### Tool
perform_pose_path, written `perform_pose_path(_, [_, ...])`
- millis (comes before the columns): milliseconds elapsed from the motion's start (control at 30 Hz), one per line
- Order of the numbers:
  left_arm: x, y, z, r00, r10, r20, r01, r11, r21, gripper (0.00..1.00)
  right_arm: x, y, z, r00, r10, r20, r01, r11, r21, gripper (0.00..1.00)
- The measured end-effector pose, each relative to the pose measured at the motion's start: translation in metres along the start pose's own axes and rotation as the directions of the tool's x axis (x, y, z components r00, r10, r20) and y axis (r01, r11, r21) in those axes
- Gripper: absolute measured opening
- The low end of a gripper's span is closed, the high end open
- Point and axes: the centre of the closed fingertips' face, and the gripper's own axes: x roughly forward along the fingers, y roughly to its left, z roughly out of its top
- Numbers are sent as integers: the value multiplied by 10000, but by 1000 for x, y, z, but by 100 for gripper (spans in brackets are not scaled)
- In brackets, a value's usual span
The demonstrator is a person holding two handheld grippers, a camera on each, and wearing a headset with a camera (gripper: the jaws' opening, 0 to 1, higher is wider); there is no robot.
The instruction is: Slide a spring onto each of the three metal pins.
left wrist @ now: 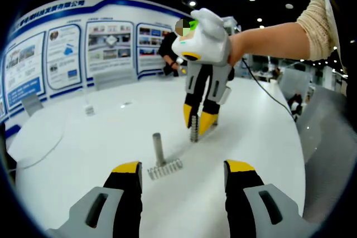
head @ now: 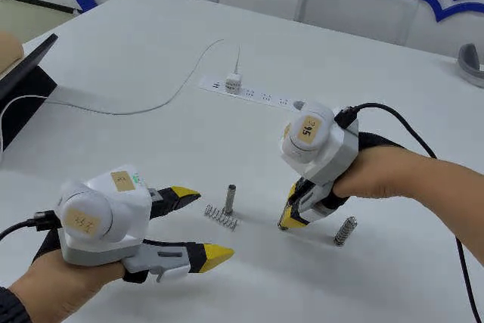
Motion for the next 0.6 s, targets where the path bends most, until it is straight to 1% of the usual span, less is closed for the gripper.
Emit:
perform_pose_path(67, [0,0,0,10000,6,2,-6,10000,-2,60,-3,1,1,10000,-32,46,32,10000,0,18])
perform_pose_path(200, [-1,0,0,10000,31,-8,-31,10000,23,60,-13,-1,7,9993,-318,172,320,9994,-92,20])
perform_pose_path(233, [-1,0,-1,10000,31,-18,-31,10000,20,60,-17,-1,13,9986,-403,328,409,9990,-158,20])
perform_pose_path(267, [-1,0,-1,10000,31,-31,-31,10000,22,60,-20,0,15,9985,-413,362,419,9990,-159,21])
perform_pose_path(300, [0,0,-1,10000,30,-45,-29,10000,35,60,-22,1,18,9982,-435,422,444,9988,-189,21])
perform_pose_path(367, [0,0,-1,10000,21,-53,-21,10000,55,60,-25,3,29,9964,-472,698,492,9984,-278,21])
perform_pose_path(433, [0,0,0,10000,23,-29,-23,10000,71,60,-25,9,39,9945,-310,1004,331,9993,-186,20])
perform_pose_path(500, [1,0,0,10000,31,-10,-31,10000,83,60,-21,13,46,9927,-209,1189,224,9997,-111,20])
perform_pose_path(600, [0,0,1,10000,39,-2,-39,10000,89,60,-10,17,50,9930,-133,1178,144,9999,-82,20])
